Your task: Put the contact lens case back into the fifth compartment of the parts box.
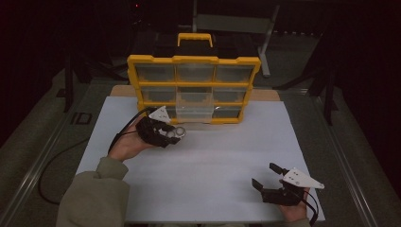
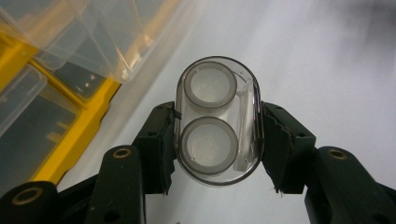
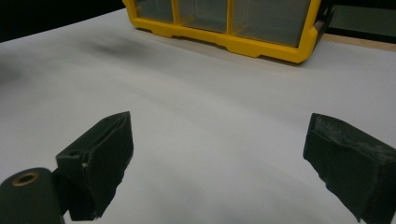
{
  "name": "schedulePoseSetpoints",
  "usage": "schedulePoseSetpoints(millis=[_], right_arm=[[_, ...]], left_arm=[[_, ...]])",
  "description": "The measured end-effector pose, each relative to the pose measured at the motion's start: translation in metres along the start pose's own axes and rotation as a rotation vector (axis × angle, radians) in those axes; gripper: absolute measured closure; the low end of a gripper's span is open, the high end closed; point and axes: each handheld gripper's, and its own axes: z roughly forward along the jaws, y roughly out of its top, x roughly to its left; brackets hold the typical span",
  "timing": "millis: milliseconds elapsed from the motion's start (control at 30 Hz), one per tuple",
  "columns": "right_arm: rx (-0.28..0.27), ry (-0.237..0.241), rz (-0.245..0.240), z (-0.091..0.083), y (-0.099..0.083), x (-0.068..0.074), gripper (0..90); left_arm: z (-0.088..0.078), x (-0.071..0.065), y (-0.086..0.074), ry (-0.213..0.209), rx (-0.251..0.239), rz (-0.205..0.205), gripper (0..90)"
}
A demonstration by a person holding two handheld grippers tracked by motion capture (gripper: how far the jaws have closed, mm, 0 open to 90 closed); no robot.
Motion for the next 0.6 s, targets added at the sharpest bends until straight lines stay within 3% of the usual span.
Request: schedulePoseSetpoints(millis=[600], right_arm=[[-0.001,-0.003,0.002,0.0,0.0,0.0,8.5]], left_arm=[[-0.018,0.001,0.015,-0.002,-0.025,0.026,49.5]])
